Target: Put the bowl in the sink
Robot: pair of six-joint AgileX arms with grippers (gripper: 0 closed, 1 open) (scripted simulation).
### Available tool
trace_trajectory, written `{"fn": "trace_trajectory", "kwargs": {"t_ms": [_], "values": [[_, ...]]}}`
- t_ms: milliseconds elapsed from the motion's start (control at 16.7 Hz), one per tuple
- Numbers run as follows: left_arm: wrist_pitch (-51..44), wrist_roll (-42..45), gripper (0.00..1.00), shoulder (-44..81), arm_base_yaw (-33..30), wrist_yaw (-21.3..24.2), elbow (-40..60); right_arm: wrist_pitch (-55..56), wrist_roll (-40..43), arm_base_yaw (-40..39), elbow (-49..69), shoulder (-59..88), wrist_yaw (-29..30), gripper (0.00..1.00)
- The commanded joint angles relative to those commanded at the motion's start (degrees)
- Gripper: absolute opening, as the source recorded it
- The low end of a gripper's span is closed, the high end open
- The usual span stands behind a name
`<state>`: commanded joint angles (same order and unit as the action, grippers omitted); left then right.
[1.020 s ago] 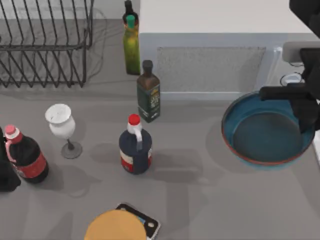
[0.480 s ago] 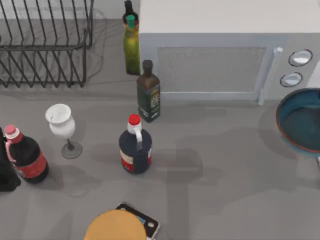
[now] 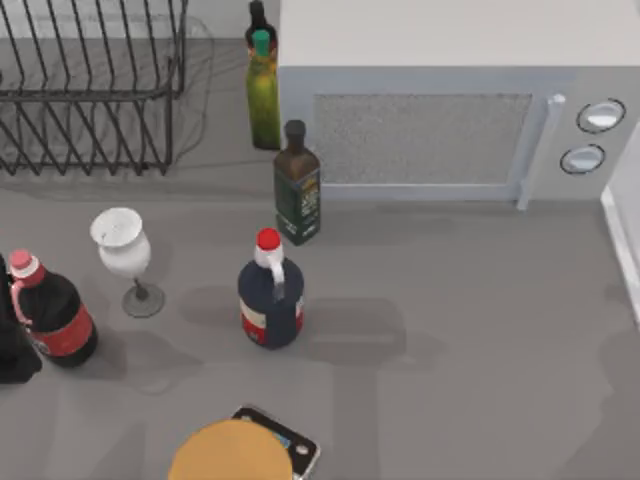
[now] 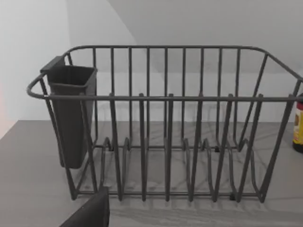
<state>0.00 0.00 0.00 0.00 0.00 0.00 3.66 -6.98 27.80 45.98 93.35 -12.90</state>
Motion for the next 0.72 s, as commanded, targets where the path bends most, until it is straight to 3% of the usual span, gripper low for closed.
{"fn": "trace_trajectory", "kwargs": {"t_ms": [360, 720], "values": [[0.00, 0.00, 1.00, 0.00, 0.00, 0.00, 0.00, 34.67, 4.71, 4.07, -9.02, -4.22, -9.92, 0.00], [0.00, 0.00, 1.00, 0.00, 0.00, 0.00, 0.00, 48.11, 5.93, 2.38, -11.81, -7.76, -15.77, 0.00]]}}
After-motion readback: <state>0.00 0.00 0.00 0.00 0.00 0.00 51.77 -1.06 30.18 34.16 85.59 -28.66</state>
